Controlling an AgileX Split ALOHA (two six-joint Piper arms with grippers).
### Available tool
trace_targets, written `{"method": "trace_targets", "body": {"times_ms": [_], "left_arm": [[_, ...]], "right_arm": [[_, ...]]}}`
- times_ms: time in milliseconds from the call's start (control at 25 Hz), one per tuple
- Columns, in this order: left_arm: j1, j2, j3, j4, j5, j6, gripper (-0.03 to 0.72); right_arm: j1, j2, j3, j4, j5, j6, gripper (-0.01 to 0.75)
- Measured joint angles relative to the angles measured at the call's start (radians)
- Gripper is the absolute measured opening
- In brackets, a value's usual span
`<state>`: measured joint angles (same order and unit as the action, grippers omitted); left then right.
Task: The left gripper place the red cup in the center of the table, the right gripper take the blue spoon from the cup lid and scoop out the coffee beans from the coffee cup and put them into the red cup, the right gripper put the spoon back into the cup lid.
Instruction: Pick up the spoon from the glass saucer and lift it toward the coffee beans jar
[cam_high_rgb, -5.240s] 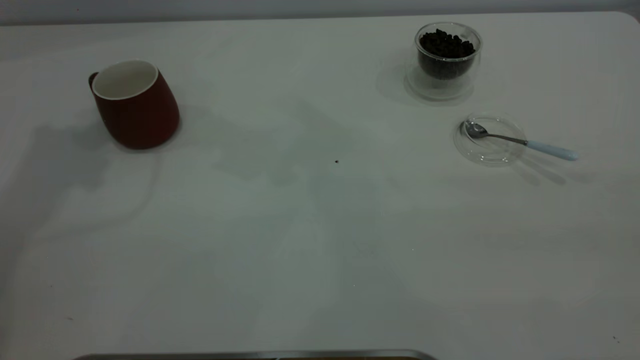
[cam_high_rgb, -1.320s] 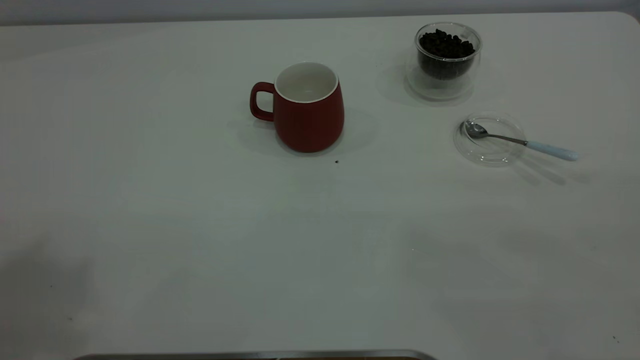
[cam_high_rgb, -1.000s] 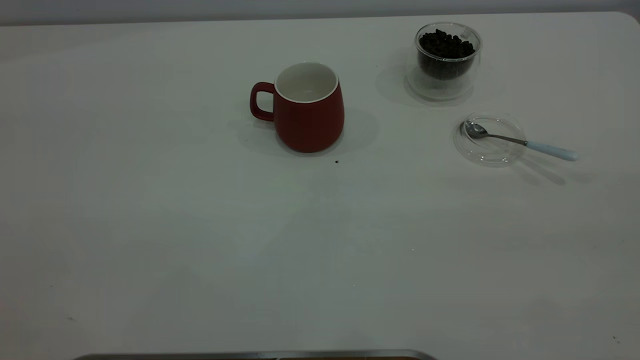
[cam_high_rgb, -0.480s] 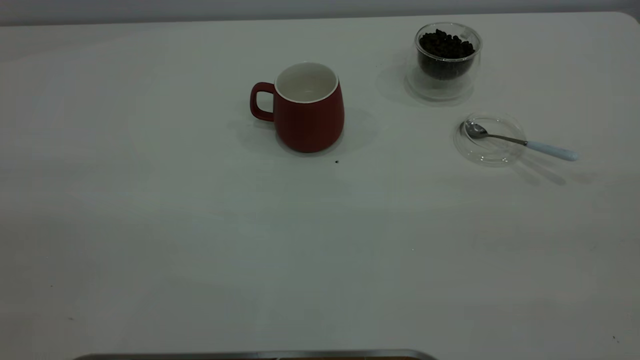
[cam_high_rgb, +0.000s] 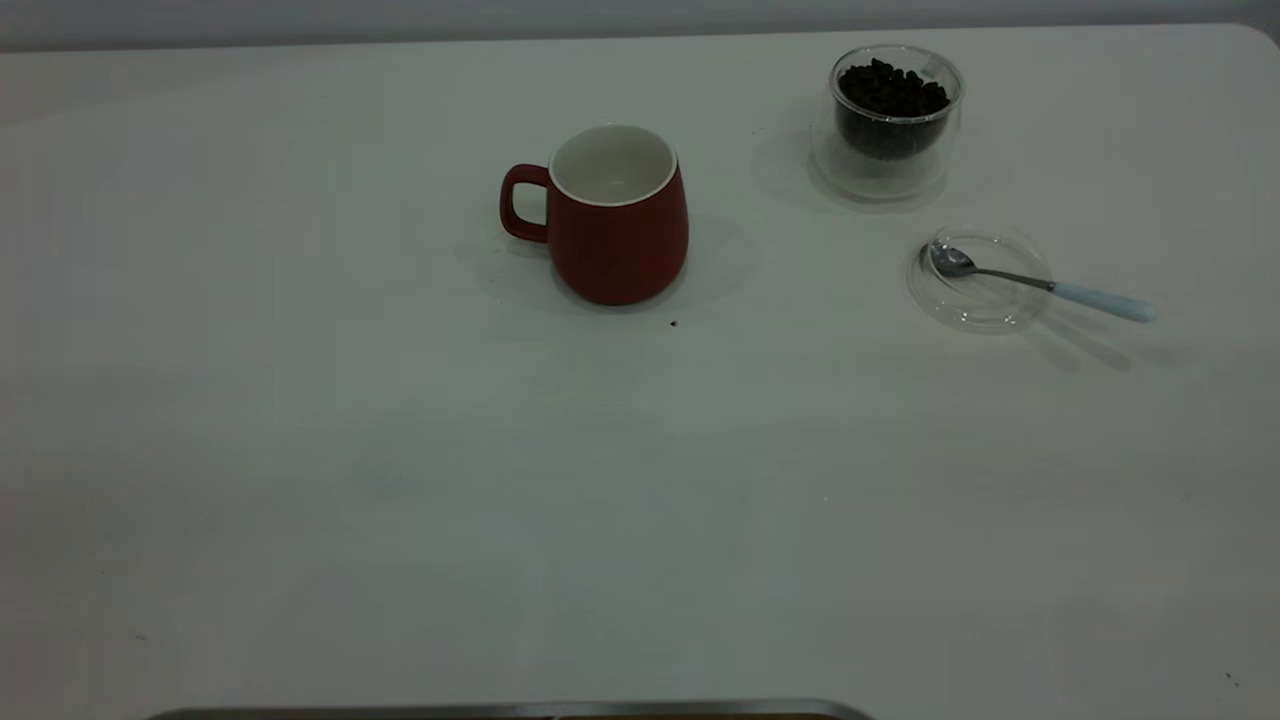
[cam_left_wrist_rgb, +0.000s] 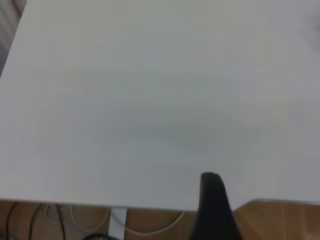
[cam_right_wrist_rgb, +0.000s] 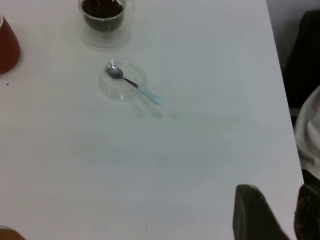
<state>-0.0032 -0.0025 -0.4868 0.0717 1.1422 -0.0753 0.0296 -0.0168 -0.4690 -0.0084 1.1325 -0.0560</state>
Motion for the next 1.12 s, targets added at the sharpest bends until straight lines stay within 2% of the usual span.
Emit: {"method": "trace_targets", "body": {"times_ms": [1120], "left_arm": [[0.001, -0.016, 0.000, -0.002, -0.001, 0.001, 0.587]], "right_arm": [[0.000, 0.000, 0.000, -0.015, 0.000, 0.000, 0.242]]}}
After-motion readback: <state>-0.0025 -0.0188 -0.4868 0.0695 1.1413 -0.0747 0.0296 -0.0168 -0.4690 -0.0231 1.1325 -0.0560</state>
